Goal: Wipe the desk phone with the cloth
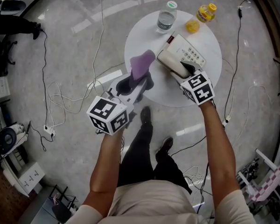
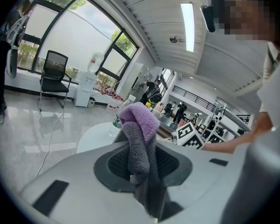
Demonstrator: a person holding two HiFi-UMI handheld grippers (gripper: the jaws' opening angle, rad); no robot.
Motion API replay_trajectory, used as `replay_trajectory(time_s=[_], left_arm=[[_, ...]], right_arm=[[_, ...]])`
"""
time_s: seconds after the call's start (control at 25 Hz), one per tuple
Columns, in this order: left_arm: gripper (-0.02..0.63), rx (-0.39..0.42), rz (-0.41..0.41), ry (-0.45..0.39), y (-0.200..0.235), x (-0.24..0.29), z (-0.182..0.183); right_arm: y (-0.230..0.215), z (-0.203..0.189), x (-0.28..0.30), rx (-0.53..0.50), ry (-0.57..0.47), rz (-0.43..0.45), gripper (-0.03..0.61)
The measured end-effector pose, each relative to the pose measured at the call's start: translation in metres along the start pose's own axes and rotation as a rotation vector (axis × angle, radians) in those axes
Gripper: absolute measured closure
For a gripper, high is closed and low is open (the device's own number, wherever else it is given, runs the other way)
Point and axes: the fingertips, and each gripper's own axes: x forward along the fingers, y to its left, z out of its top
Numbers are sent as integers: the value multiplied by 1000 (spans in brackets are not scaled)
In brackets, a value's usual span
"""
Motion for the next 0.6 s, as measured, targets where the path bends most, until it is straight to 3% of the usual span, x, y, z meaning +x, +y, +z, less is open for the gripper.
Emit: replay_trajectory(time_s=[0.24,0.6], left_arm=[[523,6,-14,-8,-7,1,6],[523,18,-60,-48,-31,4,23]], right_arm=[[9,10,-23,139,-106,65,370],[31,43,-85,598,-401,324,370]])
